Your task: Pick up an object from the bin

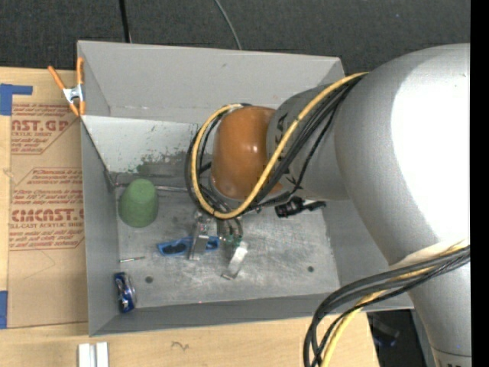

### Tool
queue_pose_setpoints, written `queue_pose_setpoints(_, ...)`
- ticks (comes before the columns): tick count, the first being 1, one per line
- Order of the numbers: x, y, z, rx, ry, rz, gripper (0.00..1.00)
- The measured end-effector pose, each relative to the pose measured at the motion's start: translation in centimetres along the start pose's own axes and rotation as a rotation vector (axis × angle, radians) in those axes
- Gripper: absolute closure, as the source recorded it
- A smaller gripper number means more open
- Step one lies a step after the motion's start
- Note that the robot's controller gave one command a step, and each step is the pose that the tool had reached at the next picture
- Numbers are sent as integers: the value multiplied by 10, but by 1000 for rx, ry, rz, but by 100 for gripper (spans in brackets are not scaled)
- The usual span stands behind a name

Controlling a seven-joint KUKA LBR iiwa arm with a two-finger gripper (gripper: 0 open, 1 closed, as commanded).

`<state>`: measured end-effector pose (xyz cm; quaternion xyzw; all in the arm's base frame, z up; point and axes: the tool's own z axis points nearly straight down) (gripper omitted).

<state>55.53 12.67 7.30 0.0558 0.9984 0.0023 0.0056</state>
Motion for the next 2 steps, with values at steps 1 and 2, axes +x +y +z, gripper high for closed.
queue_pose_setpoints(1, -13, 5, -115, 2, 3, -258, 100)
queue_pose_setpoints(2, -13, 10, -168, 1, 5, -541, 100)
